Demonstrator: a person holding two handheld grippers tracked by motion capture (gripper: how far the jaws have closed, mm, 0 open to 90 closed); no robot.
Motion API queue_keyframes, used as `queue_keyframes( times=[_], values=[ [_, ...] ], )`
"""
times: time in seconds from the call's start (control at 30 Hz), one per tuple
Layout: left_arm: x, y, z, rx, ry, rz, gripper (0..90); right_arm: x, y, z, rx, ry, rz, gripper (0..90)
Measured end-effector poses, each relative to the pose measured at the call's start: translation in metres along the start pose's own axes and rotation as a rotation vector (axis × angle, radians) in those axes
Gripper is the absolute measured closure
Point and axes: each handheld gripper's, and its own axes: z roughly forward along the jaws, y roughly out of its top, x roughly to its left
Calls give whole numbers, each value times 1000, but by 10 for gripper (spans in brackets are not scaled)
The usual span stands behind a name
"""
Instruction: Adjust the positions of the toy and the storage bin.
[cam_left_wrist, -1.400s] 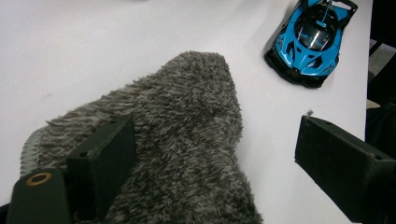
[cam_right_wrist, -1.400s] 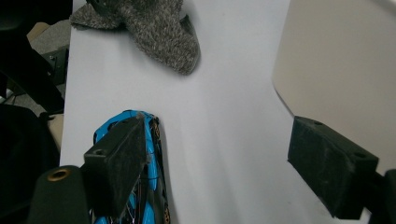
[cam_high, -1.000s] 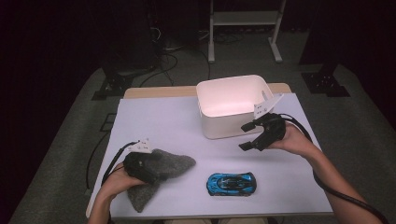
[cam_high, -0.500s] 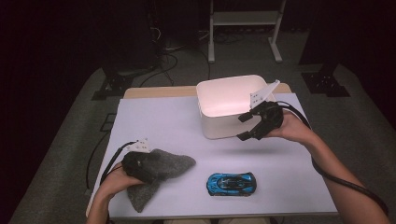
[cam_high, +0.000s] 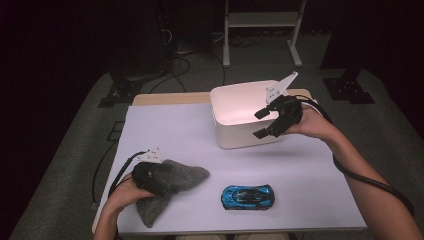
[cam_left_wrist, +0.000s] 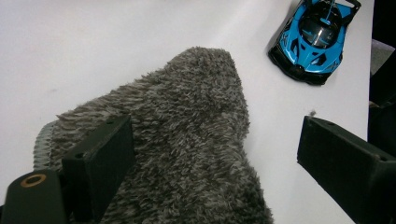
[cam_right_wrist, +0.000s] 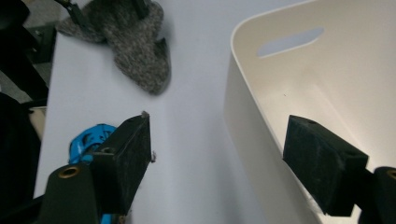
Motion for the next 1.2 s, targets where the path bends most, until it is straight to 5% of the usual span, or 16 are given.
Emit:
queue_keyframes(
  times=[0.27, 0.43, 0.7, 0.87, 1.2],
  values=[
    [1, -2, -3, -5, 7, -9, 105, -23, -2, 12, 39, -14, 10, 248],
    [2, -4, -4, -5, 13, -21, 105, -38, -5, 28, 70, 3, 29, 381],
    [2, -7, -8, -5, 18, -29, 105, -42, -2, 46, 117, 26, -7, 579],
    [0, -8, -9, -2, 18, -28, 104, -39, 1, 55, 144, 39, -32, 777],
    [-3, -7, -8, 1, 12, -24, 104, -36, 2, 55, 133, 70, -32, 827]
  ],
)
